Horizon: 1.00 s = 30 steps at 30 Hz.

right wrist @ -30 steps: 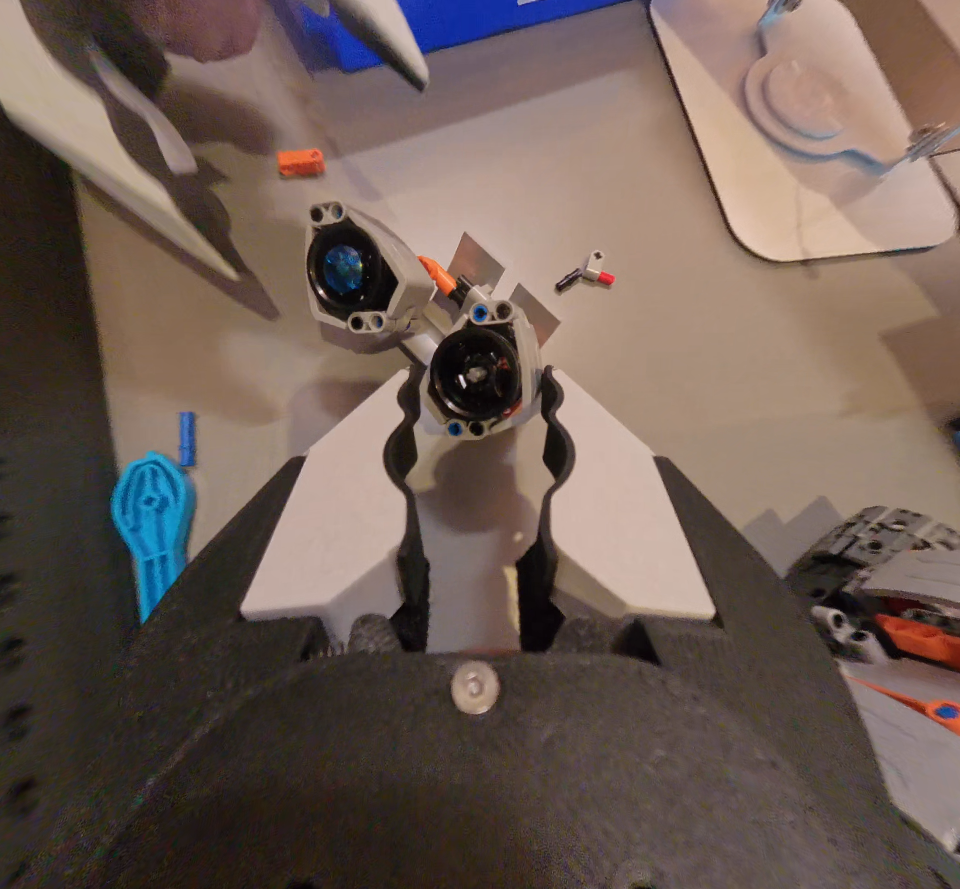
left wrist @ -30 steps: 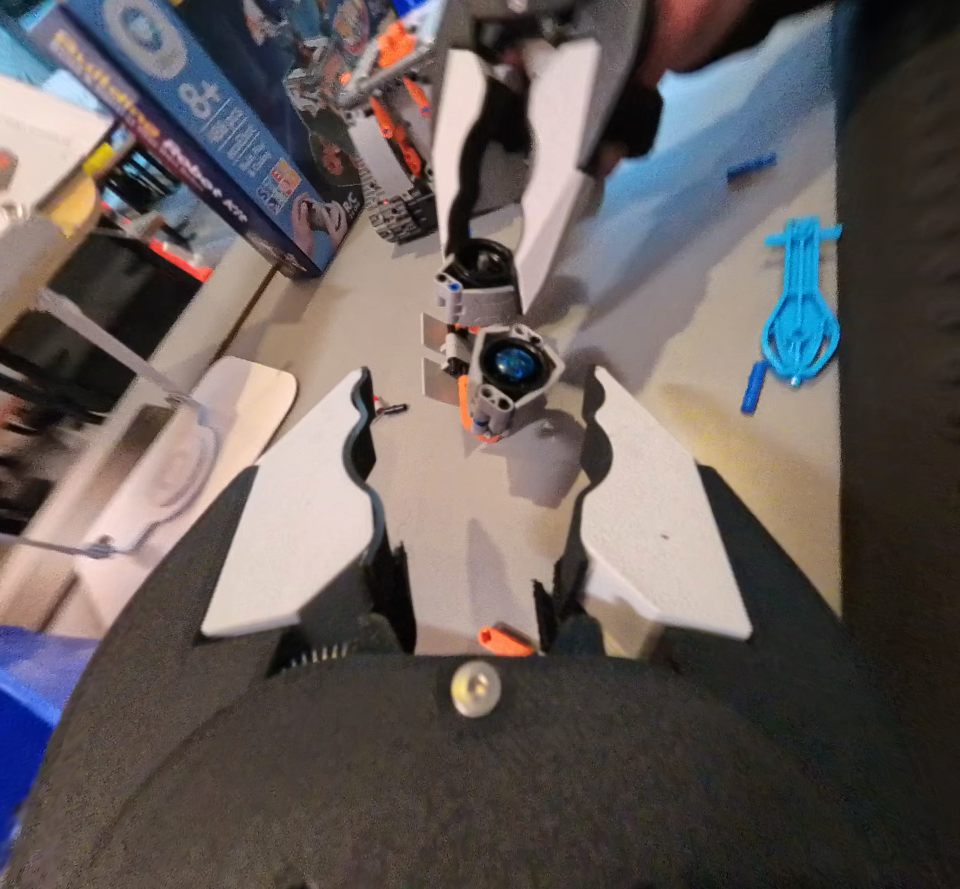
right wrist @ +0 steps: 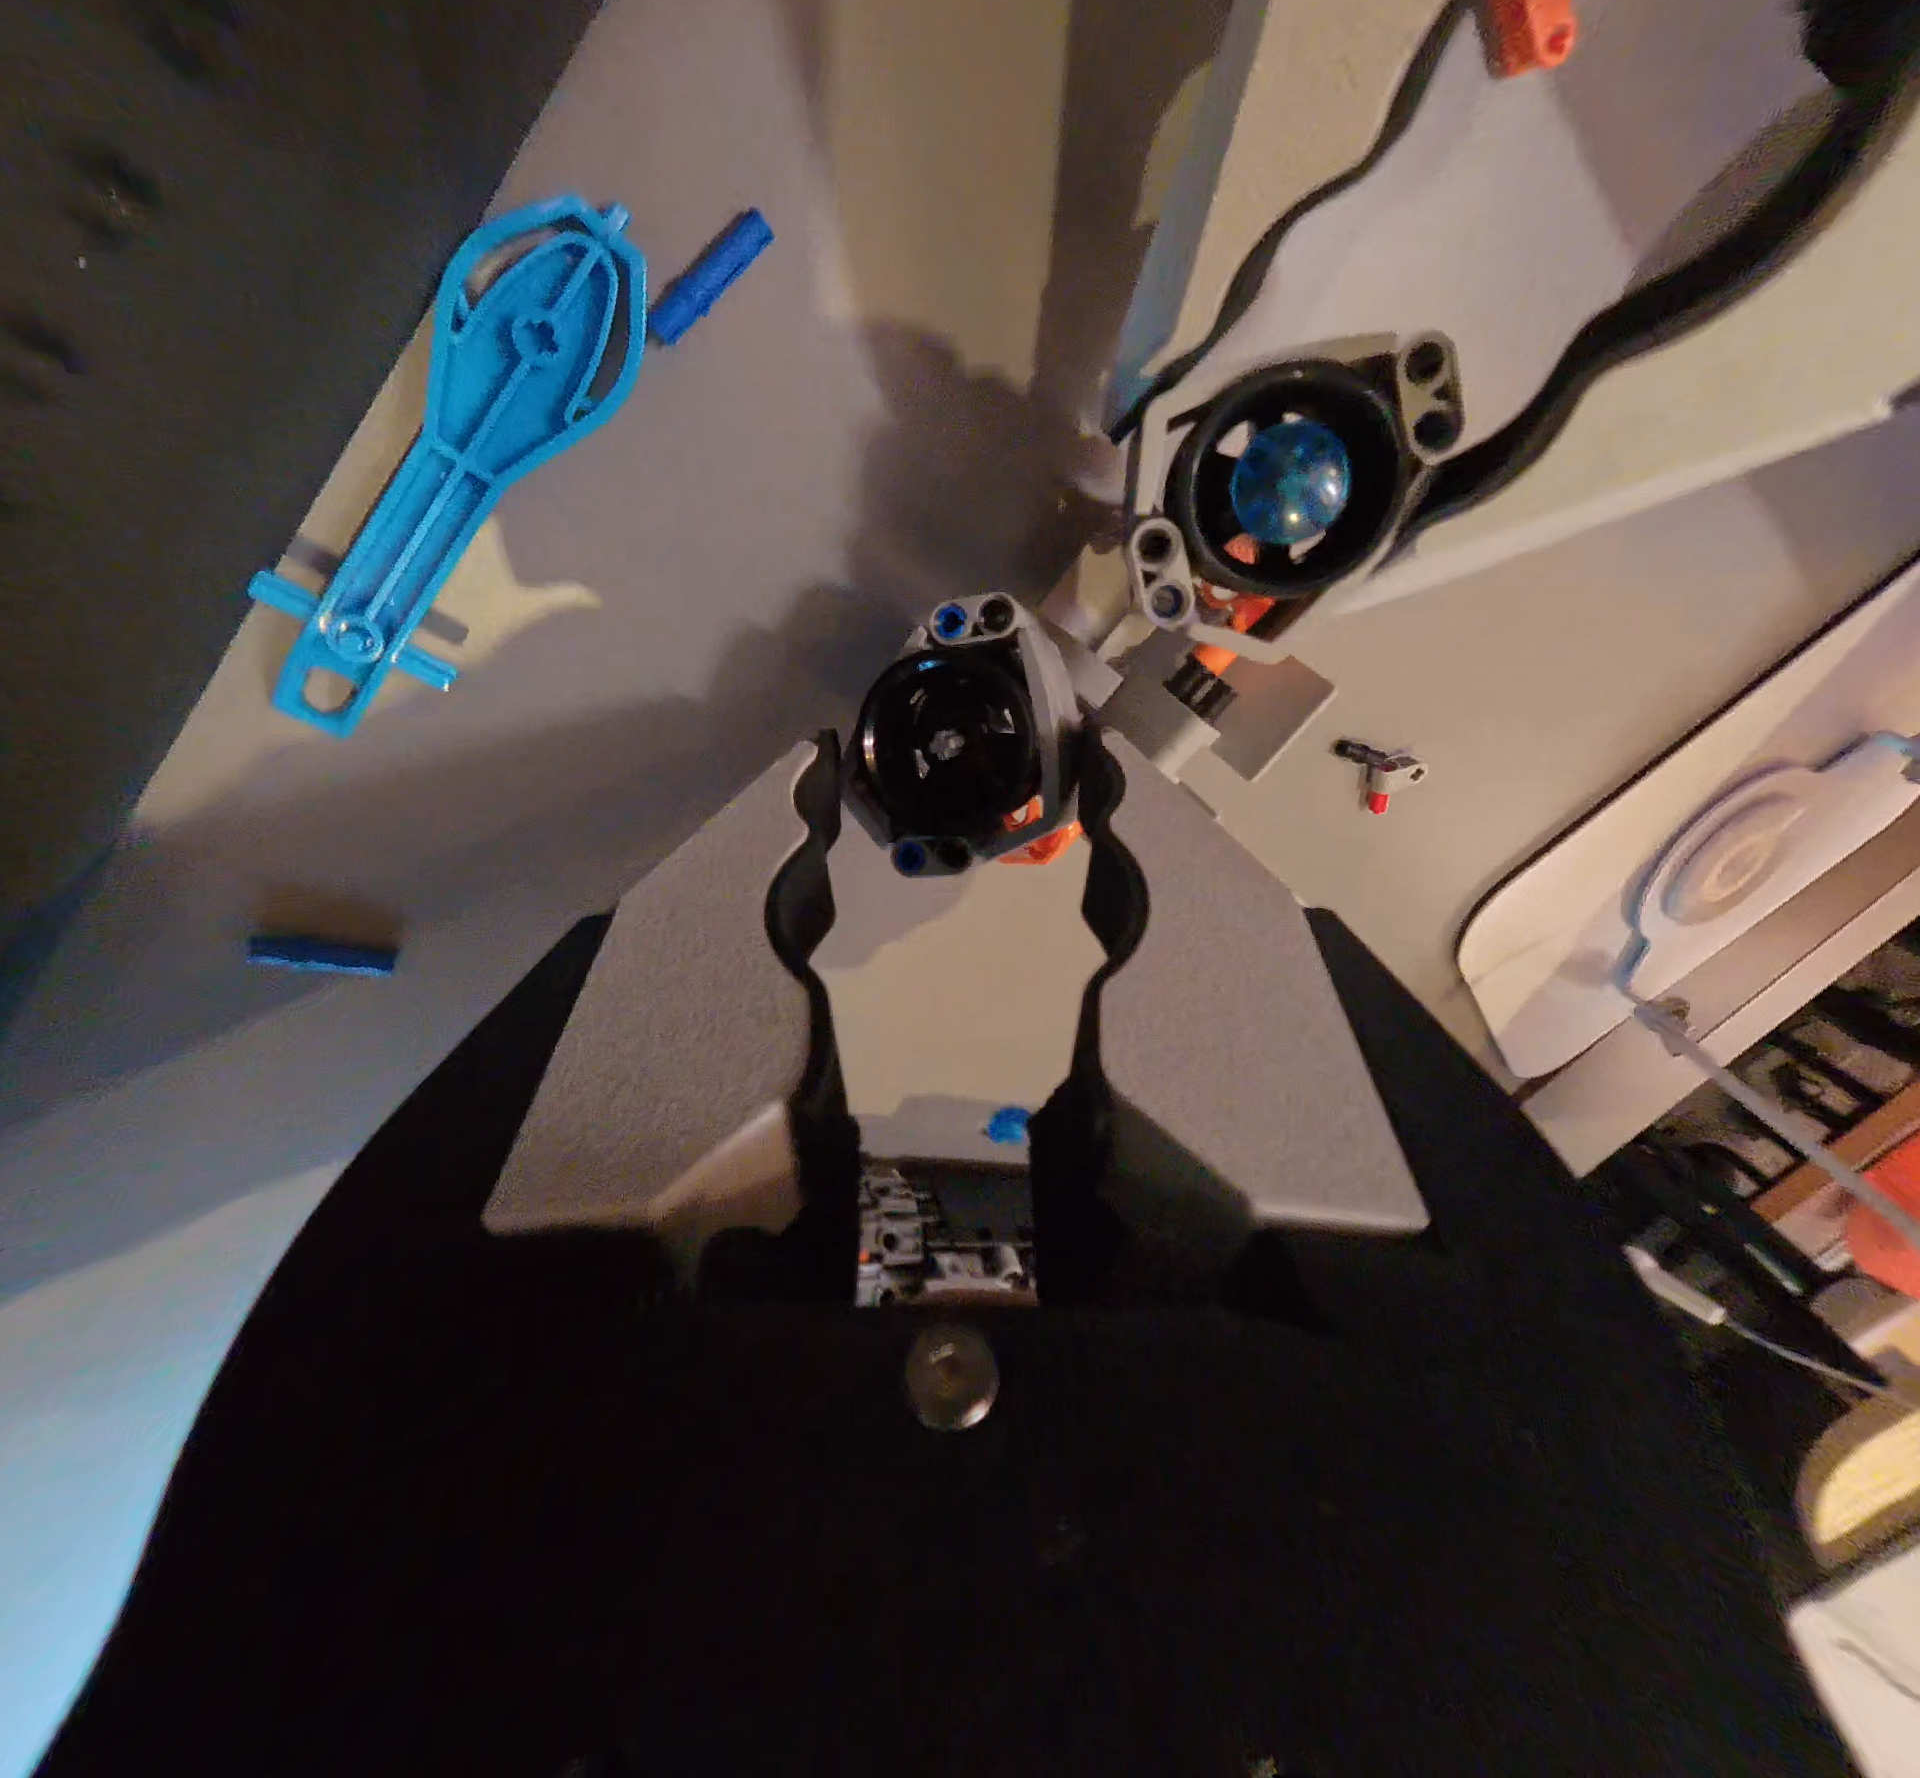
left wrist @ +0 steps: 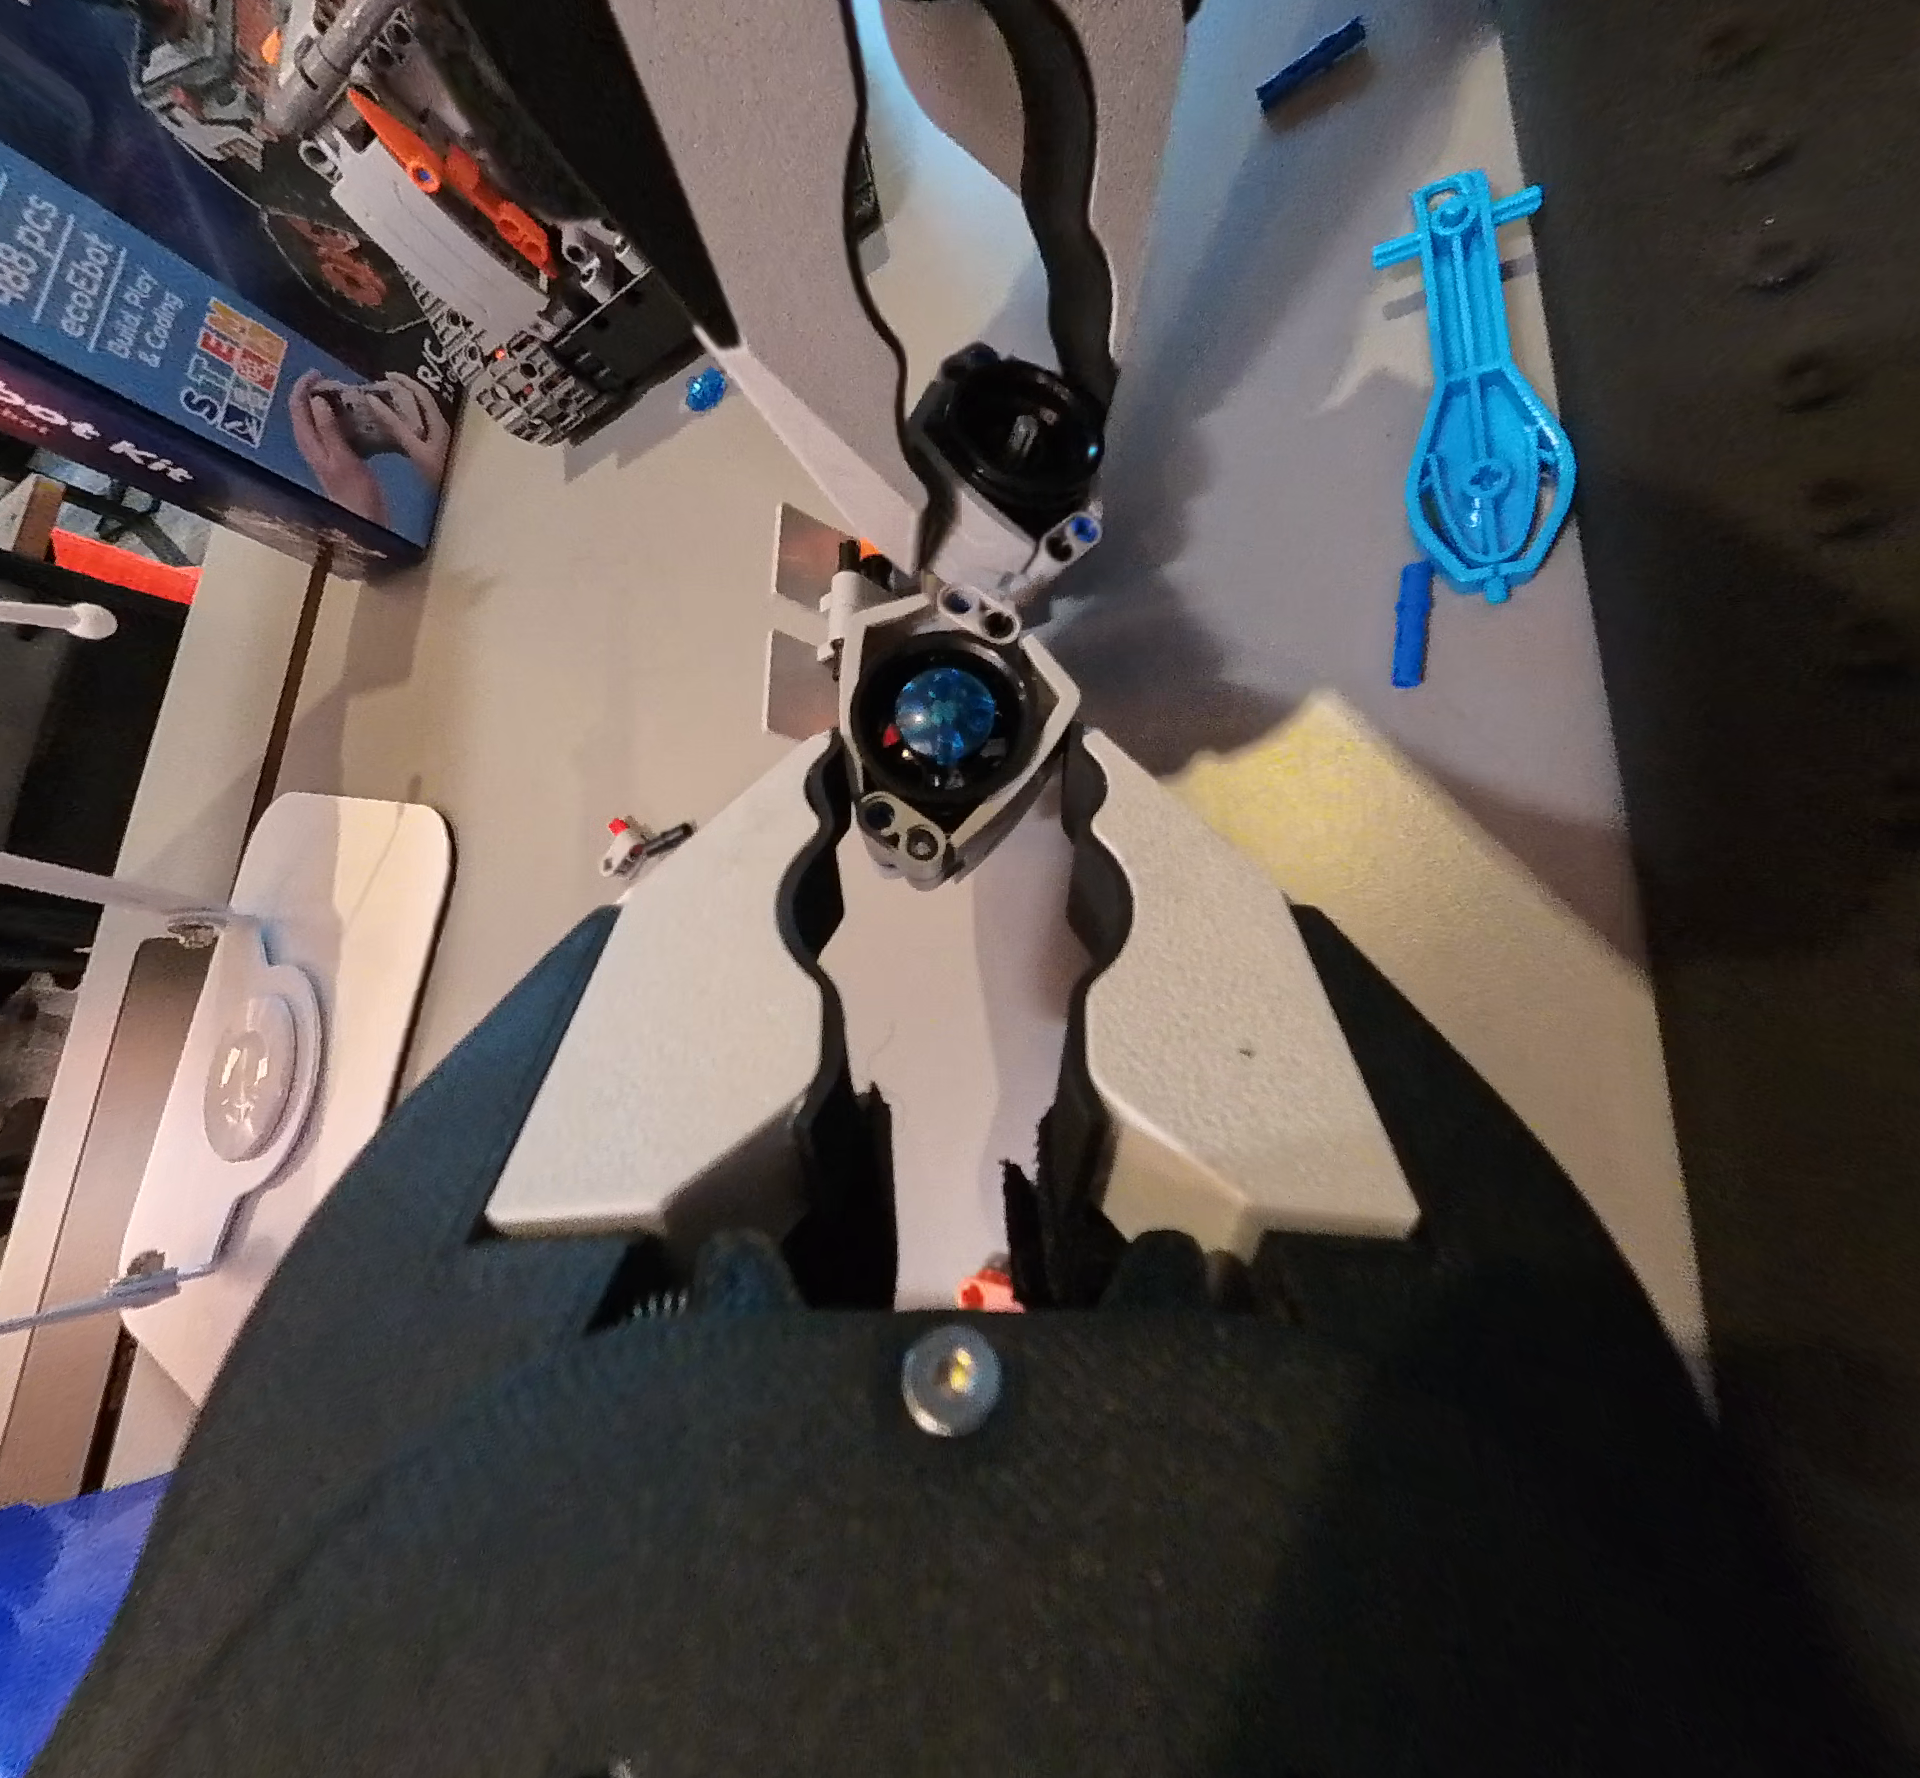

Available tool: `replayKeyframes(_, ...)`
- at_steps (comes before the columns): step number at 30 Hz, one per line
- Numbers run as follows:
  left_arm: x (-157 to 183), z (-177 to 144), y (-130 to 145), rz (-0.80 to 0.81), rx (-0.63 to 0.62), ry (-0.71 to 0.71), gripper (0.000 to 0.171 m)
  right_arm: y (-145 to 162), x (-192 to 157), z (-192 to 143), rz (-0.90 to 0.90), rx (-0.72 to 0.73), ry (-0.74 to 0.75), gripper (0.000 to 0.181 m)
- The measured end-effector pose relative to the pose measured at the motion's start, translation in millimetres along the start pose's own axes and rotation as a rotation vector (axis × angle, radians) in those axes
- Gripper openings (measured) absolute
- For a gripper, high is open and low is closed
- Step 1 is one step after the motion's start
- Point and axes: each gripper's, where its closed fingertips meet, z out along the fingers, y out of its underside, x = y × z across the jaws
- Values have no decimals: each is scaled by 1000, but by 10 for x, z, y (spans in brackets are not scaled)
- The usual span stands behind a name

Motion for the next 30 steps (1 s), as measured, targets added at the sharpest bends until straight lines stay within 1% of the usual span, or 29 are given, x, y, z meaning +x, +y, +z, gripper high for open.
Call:
replayKeyframes(2, -42, 8, 16, -7, -9, -21, 38, 18, 63, -22, 20, -8, 19, 45)
replayKeyframes(3, -60, 3, 21, -20, -8, -25, 38, 27, 115, -44, 72, 8, 43, 44)
replayKeyframes(4, -94, 1, 30, -37, -6, -40, 38, 42, 188, -72, 150, 38, 80, 50)
replayKeyframes(6, -177, 1, 71, -78, -16, -79, 38, 135, 327, -129, 391, 101, 155, 55)
replayKeyframes(7, -207, 7, 79, -107, -17, -92, 38, 143, 354, -157, 519, 170, 175, 60)
replayKeyframes(8, -248, 20, 90, -143, -20, -116, 38, 135, 361, -182, 646, 250, 183, 62)
replayKeyframes(10, -255, 66, 106, -187, -24, -122, 38, 150, 332, -191, 872, 362, 186, 81)
replayKeyframes(11, -269, 84, 114, -211, -28, -136, 38, 178, 306, -166, 963, 385, 197, 81)
replayKeyframes(12, -280, 98, 110, -221, -31, -147, 38, 199, 280, -120, 1035, 397, 210, 78)
replayKeyframes(14, -338, 106, 133, -241, -54, -188, 38, 226, 273, -14, 1135, 414, 253, 80)
replayKeyframes(17, -369, 110, 147, -280, -53, -197, 38, 203, 337, 80, 1229, 465, 272, 84)
replayKeyframes(19, -362, 112, 137, -288, -46, -194, 38, 180, 419, 97, 1257, 502, 295, 81)
replayKeyframes(22, -343, 118, 114, -272, -44, -194, 38, 206, 543, 85, 1263, 521, 348, 71)
replayKeyframes(24, -326, 122, 100, -254, -45, -193, 38, 241, 589, 65, 1237, 504, 384, 51)
replayKeyframes(27, -309, 126, 103, -219, -54, -196, 38, 228, 580, 82, 1173, 462, 381, 49)
replayKeyframes(30, -313, 110, 112, -186, -58, -195, 38, 195, 539, 95, 1049, 410, 353, 48)
